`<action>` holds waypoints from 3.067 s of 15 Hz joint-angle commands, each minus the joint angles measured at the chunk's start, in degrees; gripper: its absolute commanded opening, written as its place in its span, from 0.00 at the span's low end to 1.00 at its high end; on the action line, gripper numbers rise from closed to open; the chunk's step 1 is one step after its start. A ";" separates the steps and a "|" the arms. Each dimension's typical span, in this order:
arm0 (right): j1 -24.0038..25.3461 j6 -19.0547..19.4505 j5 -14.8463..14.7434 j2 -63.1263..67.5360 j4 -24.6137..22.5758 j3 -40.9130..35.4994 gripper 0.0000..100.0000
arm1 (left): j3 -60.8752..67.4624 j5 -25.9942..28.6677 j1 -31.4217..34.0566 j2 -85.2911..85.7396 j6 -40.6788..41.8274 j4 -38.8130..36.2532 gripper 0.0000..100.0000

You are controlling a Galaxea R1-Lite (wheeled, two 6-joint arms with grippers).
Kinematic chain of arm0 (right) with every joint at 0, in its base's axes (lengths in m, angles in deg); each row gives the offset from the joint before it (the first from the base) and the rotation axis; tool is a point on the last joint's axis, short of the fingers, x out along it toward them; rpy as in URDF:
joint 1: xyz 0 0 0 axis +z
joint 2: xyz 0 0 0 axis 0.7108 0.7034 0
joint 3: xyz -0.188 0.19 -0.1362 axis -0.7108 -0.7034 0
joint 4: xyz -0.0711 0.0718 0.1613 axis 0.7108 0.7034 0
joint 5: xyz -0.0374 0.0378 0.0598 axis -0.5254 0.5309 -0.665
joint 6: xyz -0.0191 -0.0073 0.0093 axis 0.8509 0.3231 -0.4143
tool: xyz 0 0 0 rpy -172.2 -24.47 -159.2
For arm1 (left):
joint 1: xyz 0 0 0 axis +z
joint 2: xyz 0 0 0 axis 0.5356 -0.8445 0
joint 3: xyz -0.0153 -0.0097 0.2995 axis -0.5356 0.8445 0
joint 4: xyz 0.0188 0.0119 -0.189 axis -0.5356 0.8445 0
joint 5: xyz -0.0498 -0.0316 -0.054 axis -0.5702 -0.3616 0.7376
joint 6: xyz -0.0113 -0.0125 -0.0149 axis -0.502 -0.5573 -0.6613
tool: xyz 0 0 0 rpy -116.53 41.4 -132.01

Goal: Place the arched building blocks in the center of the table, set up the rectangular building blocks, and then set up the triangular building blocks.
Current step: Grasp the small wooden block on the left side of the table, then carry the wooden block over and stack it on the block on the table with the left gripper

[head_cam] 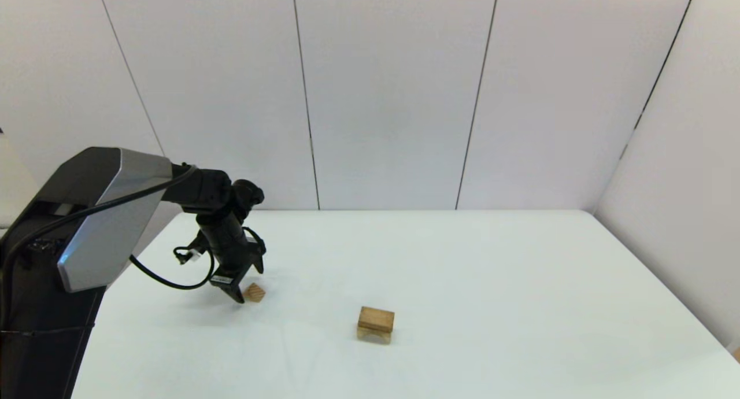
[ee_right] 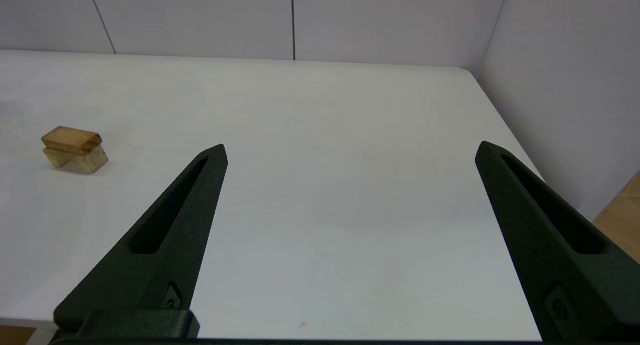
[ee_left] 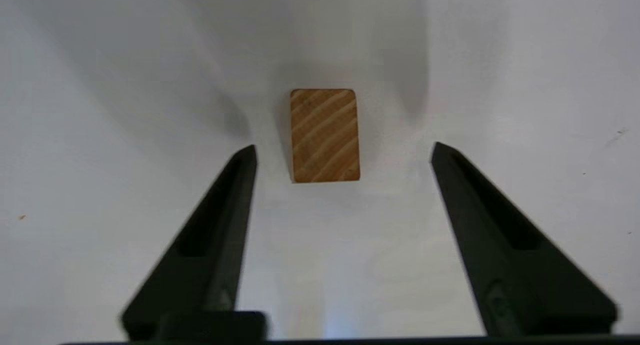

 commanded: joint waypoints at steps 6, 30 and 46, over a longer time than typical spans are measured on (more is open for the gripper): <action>0.02 0.03 0.02 -0.09 -0.02 0.00 1.00 | -0.70 1.05 0.00 -0.82 -0.54 0.34 0.00; 0.02 0.03 0.02 -0.09 -0.02 0.00 1.00 | -9.57 1.84 -23.55 7.35 -24.45 10.18 0.00; 0.02 0.03 0.02 -0.09 -0.11 0.00 1.00 | -10.19 1.67 -29.61 4.62 -27.52 9.74 0.00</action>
